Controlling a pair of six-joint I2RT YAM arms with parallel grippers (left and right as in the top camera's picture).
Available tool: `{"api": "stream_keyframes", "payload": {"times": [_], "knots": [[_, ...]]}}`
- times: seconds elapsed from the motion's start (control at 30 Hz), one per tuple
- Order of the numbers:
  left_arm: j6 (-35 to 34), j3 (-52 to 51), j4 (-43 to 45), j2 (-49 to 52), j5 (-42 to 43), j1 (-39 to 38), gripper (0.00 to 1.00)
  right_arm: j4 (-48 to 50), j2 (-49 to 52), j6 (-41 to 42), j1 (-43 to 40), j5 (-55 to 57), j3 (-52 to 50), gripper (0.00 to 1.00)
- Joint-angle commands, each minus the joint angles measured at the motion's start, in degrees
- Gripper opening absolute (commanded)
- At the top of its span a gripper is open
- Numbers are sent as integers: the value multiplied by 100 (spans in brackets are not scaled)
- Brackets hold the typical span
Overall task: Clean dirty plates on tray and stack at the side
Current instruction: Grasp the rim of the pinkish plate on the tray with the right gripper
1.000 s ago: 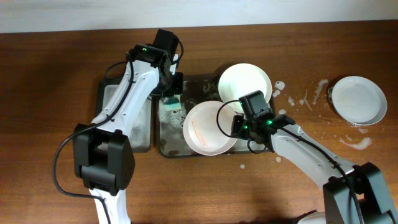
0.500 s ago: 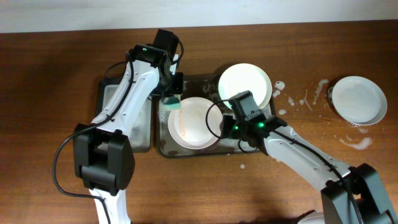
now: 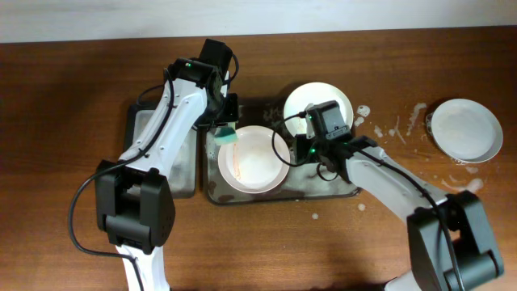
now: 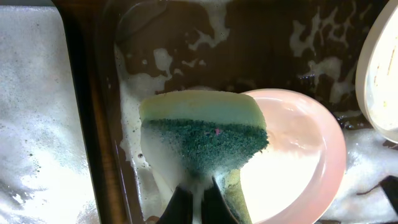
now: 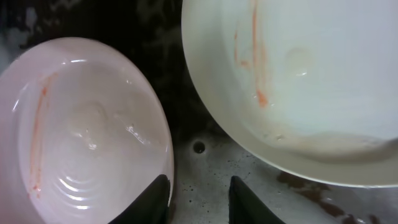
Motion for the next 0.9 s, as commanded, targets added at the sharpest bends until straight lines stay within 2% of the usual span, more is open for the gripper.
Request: {"api": "stream_keyframes", "payload": {"times": [0.0,0.2,0.43,0.57,0.7,0.8,0.87], "knots": [[-177,-59,61,-131,66,-2,1,68,13,-74,0,-144,79,31],[-428,-59,166,-131,44,-92,1,221,463,-50,0,-809,81,32],[-424,-59,166,-131,42,-92,1,22,501,557,11,-1110,83,31],[-422,-61,166,-131,42,-92,1,26,776,1062,4,-1019,83,24],[-422,-61,166,-122,42,-94,1,85,813,1158,4,-1016,85,18],[-422,-61,166,-120,42,-94,1,90,813,1202,4,-1016,85,4],[-415,-129,175,-120,39,-127,1,92,813,1220,-2,-1016,85,4]]}}
